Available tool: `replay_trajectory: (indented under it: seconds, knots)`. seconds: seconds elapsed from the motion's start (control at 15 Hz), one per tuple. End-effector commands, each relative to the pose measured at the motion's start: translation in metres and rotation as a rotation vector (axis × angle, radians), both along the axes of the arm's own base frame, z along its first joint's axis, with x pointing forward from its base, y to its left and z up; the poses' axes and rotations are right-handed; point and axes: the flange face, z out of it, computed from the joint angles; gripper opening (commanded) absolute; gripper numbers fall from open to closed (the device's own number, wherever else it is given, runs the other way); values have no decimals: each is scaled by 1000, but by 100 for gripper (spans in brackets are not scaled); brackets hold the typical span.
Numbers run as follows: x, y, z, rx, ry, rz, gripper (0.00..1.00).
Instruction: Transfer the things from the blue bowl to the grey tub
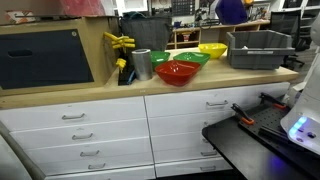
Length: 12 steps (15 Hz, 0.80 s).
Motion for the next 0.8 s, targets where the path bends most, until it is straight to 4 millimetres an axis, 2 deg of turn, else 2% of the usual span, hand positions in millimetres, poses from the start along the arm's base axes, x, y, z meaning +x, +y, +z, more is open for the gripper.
replay_trajectory:
  seconds: [0.0, 0.73]
  knots:
    - [-1, -21, 10, 19, -4, 15, 1]
    - [-17, -73, -2, 69, -26, -37, 1]
